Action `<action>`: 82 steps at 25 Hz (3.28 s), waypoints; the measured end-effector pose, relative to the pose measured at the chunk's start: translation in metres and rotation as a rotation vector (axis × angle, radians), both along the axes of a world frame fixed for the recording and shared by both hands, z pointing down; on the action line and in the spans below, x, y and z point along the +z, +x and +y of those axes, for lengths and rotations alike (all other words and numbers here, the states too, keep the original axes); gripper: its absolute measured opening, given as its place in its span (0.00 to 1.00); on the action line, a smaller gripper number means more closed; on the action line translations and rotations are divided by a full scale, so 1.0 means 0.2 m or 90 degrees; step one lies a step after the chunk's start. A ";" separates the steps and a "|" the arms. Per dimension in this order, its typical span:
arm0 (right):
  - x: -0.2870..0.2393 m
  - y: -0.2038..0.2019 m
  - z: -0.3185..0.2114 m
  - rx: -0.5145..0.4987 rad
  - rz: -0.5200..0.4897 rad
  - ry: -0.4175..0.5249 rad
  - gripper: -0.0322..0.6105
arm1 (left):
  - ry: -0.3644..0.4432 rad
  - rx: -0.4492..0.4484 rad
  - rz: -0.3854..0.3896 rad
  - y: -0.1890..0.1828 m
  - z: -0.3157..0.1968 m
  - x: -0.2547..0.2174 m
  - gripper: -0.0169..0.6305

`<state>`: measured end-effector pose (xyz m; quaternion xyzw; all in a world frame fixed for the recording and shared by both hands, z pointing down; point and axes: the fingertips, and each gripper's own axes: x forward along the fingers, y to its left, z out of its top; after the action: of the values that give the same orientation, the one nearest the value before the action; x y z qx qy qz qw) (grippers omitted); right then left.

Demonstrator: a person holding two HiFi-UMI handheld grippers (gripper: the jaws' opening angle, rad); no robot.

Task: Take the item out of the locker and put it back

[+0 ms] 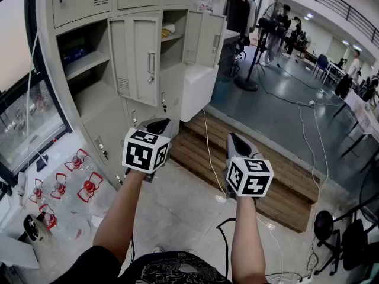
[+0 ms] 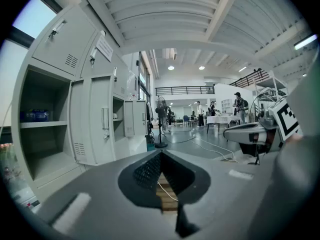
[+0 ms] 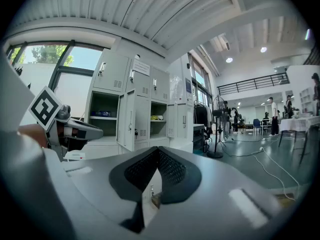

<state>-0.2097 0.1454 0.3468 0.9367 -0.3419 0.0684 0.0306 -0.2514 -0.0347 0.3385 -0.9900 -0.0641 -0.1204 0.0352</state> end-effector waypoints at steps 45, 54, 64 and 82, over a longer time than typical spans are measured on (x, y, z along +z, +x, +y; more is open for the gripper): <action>0.08 0.22 0.33 -0.044 -0.014 0.013 0.66 | 0.007 -0.005 -0.020 0.23 0.40 0.08 0.03; 0.11 0.35 0.30 -0.059 -0.012 0.005 0.68 | 0.010 -0.021 -0.023 0.36 0.37 0.12 0.03; 0.18 0.63 0.13 -0.079 -0.022 -0.011 0.68 | -0.004 -0.034 -0.016 0.66 0.20 0.16 0.03; 0.06 1.44 -0.36 -0.094 -0.016 -0.006 0.67 | 0.011 -0.057 -0.014 1.45 -0.27 0.07 0.03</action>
<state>0.0786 0.0725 0.3597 0.9080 -0.4098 0.0794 0.0356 0.0388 -0.0888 0.3524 -0.9902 -0.0194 -0.1331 0.0376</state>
